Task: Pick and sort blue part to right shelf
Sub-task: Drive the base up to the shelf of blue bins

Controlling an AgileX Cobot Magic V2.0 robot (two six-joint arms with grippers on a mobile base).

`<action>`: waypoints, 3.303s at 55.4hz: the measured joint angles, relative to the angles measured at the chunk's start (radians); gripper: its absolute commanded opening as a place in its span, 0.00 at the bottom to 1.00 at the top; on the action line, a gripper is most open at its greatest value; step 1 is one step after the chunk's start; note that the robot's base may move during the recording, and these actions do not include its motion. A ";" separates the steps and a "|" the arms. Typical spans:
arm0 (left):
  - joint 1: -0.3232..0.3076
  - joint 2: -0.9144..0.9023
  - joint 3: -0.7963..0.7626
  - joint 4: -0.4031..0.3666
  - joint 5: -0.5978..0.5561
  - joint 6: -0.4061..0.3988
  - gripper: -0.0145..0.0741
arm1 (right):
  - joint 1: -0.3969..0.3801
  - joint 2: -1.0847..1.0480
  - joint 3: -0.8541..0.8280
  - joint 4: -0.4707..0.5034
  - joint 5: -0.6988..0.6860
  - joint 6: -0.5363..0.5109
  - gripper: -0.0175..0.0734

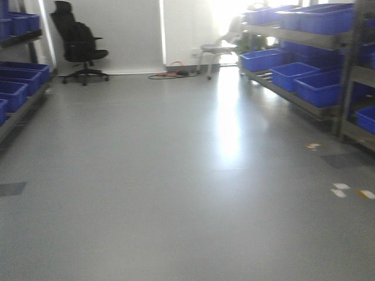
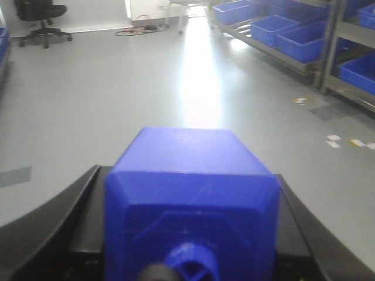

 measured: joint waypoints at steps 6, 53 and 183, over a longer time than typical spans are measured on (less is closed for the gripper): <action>0.000 0.000 0.000 0.000 0.000 0.000 0.54 | 0.000 0.000 0.000 0.000 0.000 0.000 0.38; 0.000 0.000 0.000 0.000 0.000 0.000 0.54 | 0.000 0.000 0.000 0.000 0.000 0.000 0.38; 0.000 0.000 0.000 0.000 0.000 0.000 0.54 | 0.000 0.000 0.000 0.000 0.000 0.000 0.38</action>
